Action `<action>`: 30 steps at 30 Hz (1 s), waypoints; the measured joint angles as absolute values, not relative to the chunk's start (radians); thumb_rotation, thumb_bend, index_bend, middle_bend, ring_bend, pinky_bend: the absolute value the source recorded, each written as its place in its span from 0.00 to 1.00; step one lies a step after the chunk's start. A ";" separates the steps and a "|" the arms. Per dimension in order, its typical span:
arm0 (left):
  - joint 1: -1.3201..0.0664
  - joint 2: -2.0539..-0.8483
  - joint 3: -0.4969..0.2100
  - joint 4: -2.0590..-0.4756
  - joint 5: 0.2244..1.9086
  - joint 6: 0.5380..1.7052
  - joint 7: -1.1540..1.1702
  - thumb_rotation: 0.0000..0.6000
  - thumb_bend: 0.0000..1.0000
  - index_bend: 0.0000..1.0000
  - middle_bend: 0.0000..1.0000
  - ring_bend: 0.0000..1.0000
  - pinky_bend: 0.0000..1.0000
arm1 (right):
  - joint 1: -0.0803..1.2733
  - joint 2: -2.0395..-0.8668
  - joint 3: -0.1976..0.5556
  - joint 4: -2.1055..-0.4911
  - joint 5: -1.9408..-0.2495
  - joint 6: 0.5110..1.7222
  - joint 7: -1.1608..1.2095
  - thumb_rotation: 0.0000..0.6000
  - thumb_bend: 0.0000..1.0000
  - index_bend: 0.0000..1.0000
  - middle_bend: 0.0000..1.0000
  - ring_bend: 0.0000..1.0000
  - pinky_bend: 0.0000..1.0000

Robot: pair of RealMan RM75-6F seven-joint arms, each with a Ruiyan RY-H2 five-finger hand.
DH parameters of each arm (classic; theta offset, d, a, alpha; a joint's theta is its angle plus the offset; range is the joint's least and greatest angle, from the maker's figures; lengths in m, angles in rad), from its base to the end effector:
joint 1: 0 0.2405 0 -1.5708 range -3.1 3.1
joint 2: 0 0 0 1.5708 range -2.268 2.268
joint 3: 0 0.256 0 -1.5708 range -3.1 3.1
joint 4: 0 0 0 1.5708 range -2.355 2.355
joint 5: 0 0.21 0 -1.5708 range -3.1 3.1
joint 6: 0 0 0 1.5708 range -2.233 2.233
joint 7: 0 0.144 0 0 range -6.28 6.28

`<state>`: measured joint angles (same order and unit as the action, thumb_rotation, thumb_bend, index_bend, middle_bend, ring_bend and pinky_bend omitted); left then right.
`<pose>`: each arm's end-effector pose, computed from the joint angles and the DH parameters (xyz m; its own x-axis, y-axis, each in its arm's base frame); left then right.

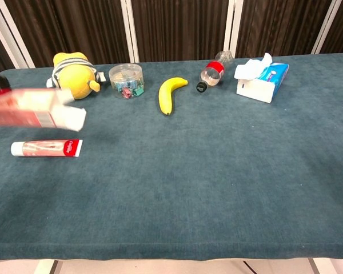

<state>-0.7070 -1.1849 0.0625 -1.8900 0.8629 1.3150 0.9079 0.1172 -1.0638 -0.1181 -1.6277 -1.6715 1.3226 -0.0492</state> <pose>-0.2053 0.2928 0.0914 0.8342 0.1747 0.5231 0.5497 -0.1873 -0.8141 -0.3100 -0.1464 0.1249 0.5084 -0.2945 0.8092 -0.8604 -0.2127 0.4632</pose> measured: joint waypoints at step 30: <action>-0.637 -1.224 0.080 -1.841 0.856 1.168 0.804 1.00 0.31 0.00 0.04 0.49 0.67 | 0.125 -1.061 -0.115 -1.633 -1.654 1.303 -0.055 1.00 0.13 0.06 0.05 0.00 0.24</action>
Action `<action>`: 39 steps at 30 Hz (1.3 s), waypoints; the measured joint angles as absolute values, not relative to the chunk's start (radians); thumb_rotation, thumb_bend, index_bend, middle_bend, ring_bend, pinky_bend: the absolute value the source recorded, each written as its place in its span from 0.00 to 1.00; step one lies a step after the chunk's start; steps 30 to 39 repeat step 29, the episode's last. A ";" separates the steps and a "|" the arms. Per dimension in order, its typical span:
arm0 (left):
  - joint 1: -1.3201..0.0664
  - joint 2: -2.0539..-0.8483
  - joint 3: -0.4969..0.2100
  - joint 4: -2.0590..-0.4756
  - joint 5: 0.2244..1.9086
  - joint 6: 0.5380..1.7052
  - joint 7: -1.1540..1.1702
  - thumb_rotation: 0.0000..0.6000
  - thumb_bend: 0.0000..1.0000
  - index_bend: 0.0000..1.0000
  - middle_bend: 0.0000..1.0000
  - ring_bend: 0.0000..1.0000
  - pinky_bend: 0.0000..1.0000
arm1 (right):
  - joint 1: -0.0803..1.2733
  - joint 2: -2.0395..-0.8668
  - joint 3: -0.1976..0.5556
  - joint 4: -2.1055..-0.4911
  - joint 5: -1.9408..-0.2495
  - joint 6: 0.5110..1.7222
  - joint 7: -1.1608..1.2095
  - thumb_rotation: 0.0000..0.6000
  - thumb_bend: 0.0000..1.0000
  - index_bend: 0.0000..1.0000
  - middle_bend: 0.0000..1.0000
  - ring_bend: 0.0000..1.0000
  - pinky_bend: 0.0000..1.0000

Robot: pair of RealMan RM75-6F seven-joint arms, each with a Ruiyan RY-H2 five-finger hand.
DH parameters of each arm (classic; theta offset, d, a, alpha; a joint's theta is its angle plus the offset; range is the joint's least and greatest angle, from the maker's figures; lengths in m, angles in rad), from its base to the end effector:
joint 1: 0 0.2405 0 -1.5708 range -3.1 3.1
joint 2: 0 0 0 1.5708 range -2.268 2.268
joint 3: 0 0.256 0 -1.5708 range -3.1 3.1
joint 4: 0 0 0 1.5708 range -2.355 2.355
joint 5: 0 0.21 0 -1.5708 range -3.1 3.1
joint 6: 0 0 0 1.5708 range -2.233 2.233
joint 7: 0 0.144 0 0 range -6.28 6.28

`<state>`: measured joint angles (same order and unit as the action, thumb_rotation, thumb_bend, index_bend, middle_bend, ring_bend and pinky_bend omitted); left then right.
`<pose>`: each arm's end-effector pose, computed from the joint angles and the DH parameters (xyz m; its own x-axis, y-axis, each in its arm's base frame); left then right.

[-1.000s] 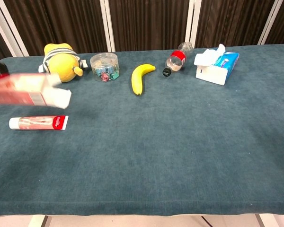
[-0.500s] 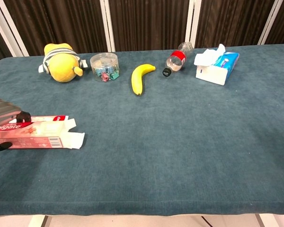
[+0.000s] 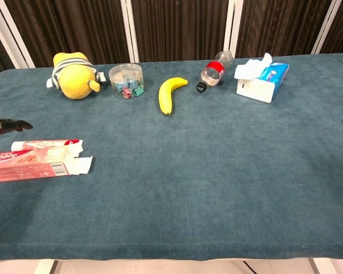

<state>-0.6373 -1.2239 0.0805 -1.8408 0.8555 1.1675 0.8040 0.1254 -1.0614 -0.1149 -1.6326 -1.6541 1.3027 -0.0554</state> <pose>-0.2356 0.2704 0.0618 0.7525 0.3548 0.5548 0.6443 -0.2222 -0.7318 -0.3112 -0.1492 0.1242 0.5110 -0.3065 0.8031 -0.8593 -0.2052 0.4685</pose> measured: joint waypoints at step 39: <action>-0.217 -1.190 0.163 -1.596 1.560 1.519 0.223 1.00 0.31 0.08 0.04 0.07 0.33 | 0.073 -1.079 -0.082 -1.620 -1.664 1.437 -0.027 1.00 0.13 0.04 0.05 0.00 0.24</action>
